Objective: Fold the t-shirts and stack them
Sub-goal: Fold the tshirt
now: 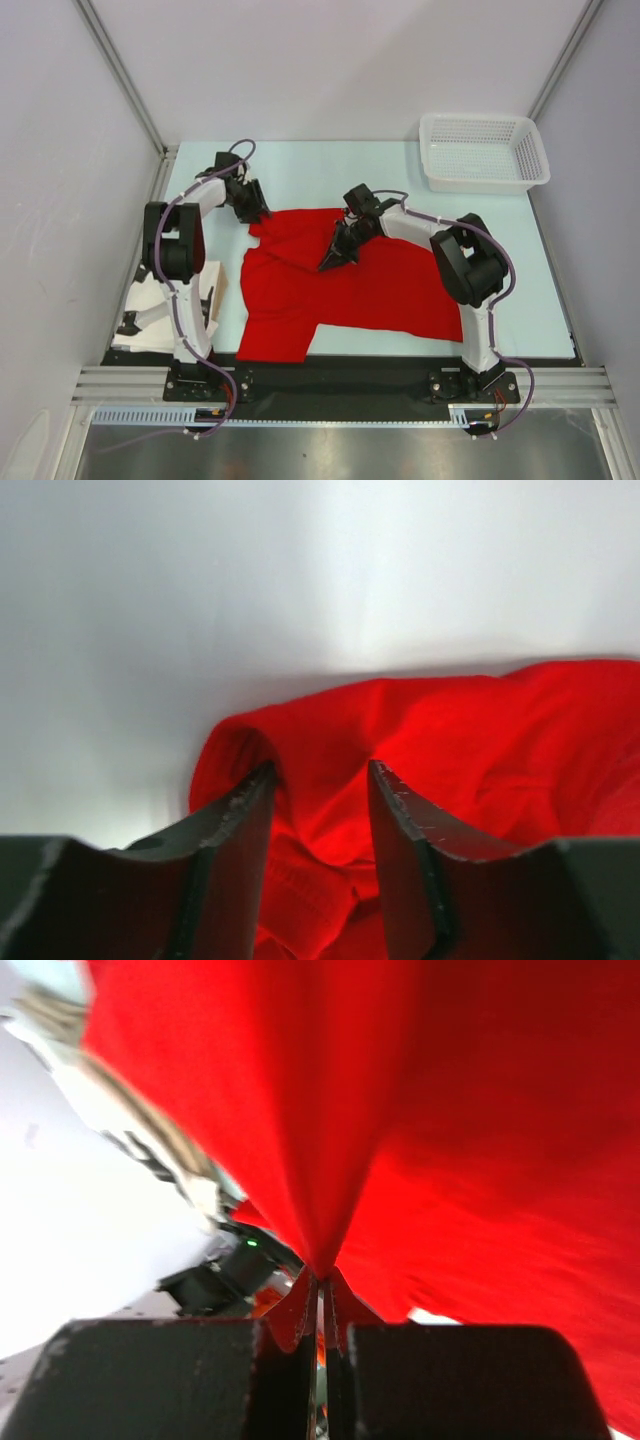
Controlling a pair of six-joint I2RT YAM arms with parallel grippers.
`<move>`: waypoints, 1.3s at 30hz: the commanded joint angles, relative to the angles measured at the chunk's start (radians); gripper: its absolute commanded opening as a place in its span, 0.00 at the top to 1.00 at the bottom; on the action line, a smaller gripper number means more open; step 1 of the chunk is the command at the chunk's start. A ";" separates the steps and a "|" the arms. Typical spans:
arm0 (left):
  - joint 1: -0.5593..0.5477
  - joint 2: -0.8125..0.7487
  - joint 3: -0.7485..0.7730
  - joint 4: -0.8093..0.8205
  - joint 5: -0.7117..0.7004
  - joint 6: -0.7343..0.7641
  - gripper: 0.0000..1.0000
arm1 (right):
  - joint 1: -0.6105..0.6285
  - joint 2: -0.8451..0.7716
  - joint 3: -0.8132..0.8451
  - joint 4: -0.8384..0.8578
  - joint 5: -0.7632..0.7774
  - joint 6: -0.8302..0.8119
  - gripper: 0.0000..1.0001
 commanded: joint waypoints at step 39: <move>0.028 -0.501 -0.208 0.094 -0.077 -0.021 0.43 | -0.109 0.119 0.114 0.431 -0.090 0.301 0.99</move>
